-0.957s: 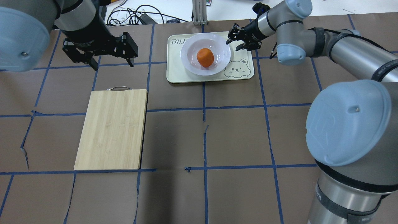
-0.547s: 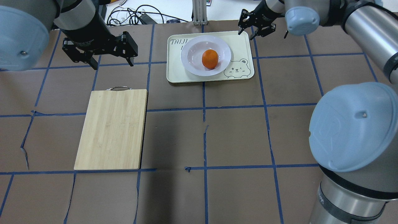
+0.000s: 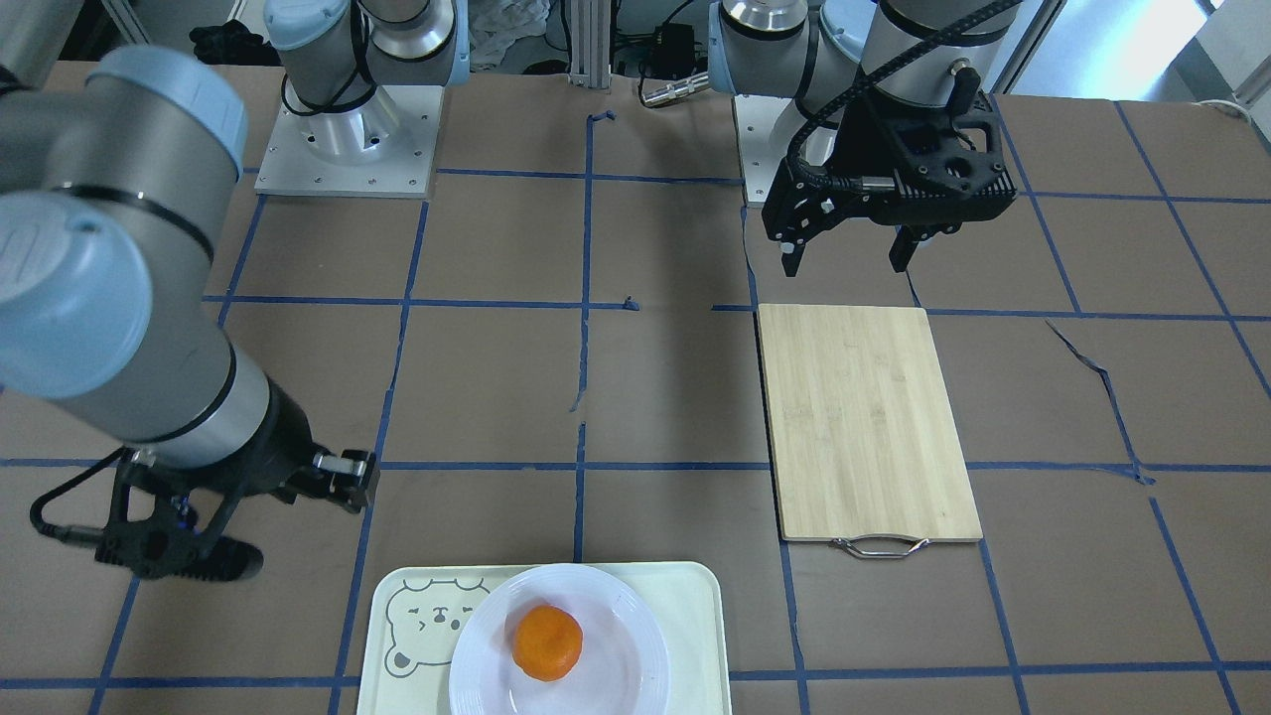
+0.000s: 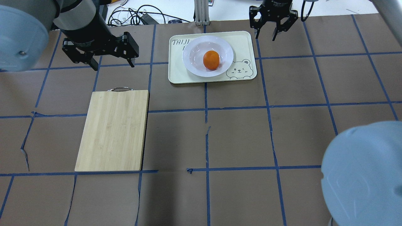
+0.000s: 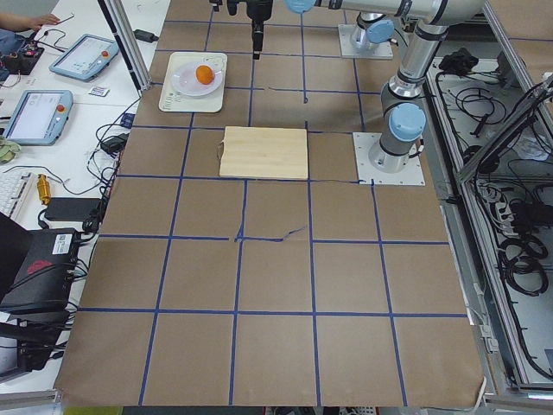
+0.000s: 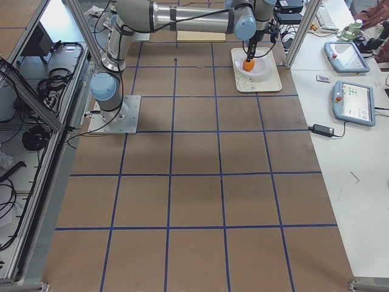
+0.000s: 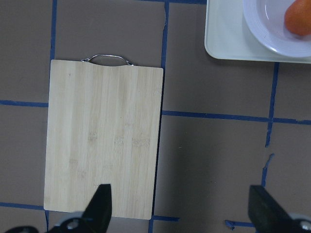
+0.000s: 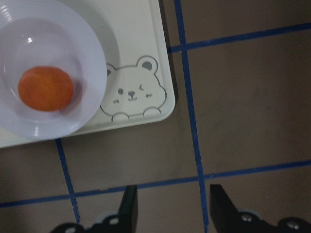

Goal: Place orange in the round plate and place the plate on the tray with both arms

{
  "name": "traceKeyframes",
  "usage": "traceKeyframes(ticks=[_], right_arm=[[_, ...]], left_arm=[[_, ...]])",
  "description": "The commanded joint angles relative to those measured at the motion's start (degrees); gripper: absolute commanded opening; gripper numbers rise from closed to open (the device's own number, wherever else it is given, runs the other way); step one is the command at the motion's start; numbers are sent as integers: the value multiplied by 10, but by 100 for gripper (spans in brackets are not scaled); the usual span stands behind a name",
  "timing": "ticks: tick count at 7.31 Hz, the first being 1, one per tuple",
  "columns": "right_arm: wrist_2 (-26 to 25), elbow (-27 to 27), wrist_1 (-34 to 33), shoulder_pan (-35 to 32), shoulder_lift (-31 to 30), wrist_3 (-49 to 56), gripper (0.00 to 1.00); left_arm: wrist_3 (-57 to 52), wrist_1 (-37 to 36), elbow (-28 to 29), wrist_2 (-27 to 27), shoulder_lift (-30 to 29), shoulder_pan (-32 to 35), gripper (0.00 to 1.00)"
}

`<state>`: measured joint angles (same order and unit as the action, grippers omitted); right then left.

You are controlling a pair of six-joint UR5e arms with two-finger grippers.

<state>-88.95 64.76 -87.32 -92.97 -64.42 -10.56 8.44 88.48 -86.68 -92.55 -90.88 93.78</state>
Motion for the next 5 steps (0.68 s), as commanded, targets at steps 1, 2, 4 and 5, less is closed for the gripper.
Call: traceKeyframes(ticks=[1,2,4,5], right_arm=[[-19,68,44,-11,-99,23,69],[-26,122,0,-7,-134,26,69],[-24,202,-63,-4,-190,52,79],[-20,206,-74,-4,-194,72,86]], left_arm=[[0,0,0,0,0,0,100],[0,0,0,0,0,0,100],[0,0,-1,0,0,0,100],[0,0,-1,0,1,0,100]])
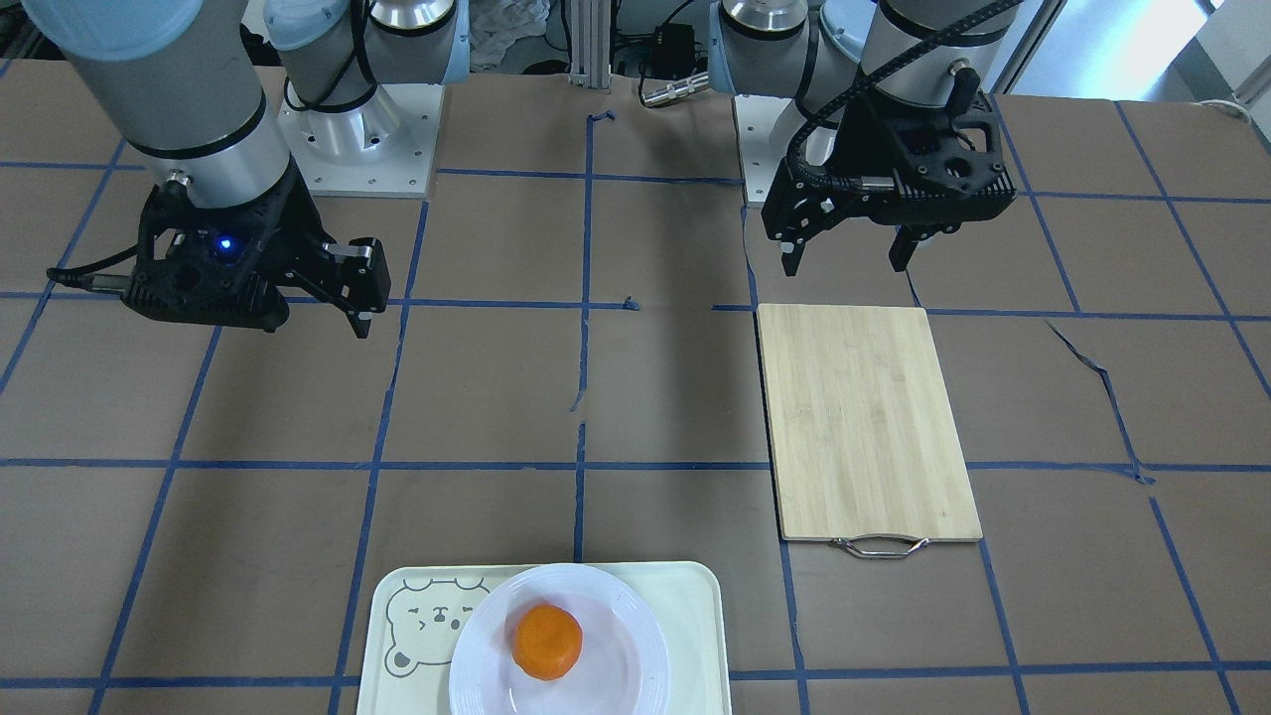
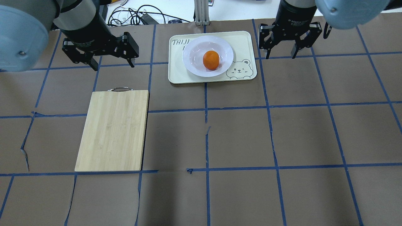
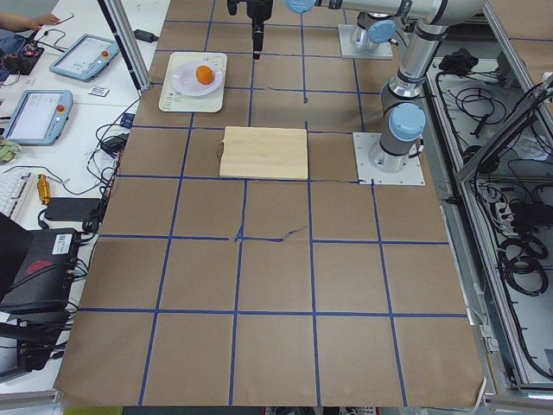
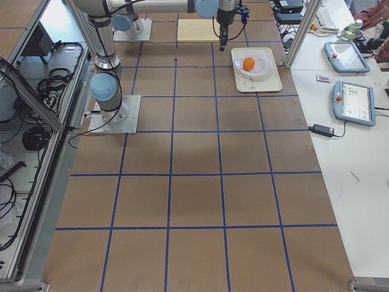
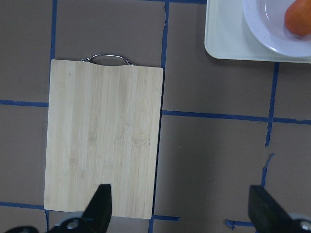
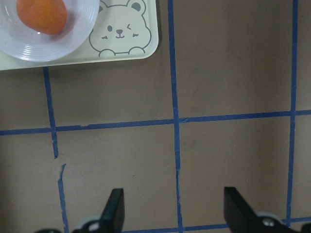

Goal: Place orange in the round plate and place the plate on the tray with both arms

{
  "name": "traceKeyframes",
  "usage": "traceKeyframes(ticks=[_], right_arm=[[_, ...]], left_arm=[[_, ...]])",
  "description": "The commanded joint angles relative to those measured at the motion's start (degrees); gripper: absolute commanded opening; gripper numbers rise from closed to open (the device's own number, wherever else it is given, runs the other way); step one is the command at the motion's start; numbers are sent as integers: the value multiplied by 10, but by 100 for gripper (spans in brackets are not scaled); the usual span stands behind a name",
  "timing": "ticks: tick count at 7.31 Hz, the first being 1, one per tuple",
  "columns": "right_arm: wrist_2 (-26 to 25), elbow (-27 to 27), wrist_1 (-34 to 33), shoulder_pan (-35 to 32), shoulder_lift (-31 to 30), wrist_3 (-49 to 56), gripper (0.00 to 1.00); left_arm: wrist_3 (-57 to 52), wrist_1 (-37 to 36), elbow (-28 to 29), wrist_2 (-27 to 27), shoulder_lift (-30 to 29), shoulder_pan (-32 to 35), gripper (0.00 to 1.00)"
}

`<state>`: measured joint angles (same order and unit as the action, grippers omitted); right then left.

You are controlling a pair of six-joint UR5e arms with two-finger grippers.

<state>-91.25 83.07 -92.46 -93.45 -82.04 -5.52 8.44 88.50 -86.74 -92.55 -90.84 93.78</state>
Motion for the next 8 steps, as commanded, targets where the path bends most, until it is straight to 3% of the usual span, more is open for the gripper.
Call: traceKeyframes(ticks=[1,3,8], right_arm=[[6,24,-38,5,-16,31,100],[17,24,-45,16,-19,90,100],[28,28,-55,16,-16,89,100]], left_arm=[[0,0,0,-1,0,0,100],[0,0,-1,0,0,0,100],[0,0,-1,0,0,0,100]])
